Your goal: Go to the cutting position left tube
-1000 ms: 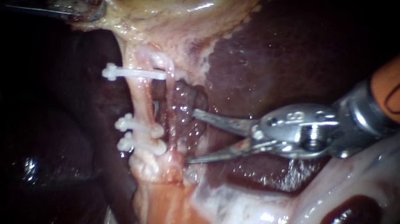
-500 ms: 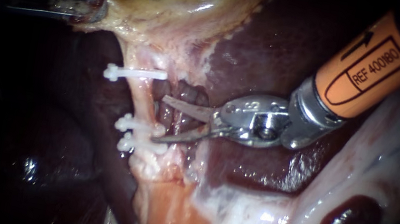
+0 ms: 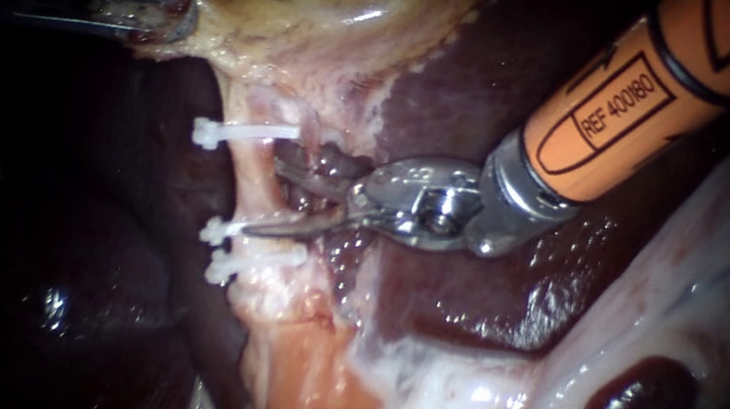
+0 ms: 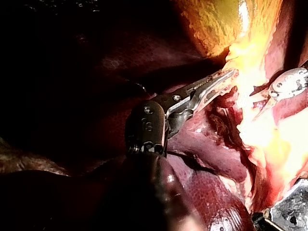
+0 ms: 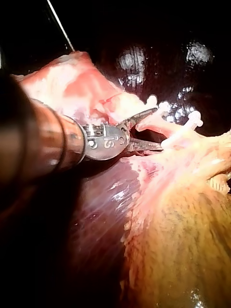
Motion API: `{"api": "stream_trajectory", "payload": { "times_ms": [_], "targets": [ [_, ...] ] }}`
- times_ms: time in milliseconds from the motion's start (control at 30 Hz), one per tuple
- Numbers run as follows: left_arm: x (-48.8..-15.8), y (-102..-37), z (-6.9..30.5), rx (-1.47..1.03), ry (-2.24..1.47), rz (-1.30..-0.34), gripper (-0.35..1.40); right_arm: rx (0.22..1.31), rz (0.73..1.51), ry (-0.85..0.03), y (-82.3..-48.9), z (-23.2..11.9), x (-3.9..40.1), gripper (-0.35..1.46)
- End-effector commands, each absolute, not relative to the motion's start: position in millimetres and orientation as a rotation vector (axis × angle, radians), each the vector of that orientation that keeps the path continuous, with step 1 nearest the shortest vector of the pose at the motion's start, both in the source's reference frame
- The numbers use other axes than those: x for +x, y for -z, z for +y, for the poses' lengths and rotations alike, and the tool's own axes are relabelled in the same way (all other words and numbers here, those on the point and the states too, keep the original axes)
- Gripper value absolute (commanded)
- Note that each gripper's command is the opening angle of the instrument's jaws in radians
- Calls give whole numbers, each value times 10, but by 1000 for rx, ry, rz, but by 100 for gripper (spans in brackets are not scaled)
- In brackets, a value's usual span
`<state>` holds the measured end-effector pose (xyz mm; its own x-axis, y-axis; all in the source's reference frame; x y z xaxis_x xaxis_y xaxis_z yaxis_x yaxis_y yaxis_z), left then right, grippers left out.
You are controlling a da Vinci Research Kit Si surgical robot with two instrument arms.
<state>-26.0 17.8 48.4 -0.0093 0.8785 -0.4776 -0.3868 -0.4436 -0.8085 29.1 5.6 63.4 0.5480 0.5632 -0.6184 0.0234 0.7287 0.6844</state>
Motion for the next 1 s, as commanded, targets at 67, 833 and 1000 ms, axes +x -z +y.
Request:
{"api": "stream_trajectory", "payload": {
  "times_ms": [67,833,1000],
  "targets": [
    [-260,-484,178,-1278,-1641,-576,-35,723,971,-368,-634,56,297,143],
    [-263,-483,178,-1277,-1640,-575,-35,817,1078,-409,-629,59,340,143],
    [-263,-483,178,-1277,-1640,-575,-35,845,1115,-416,-623,59,346,143]
  ]
}}
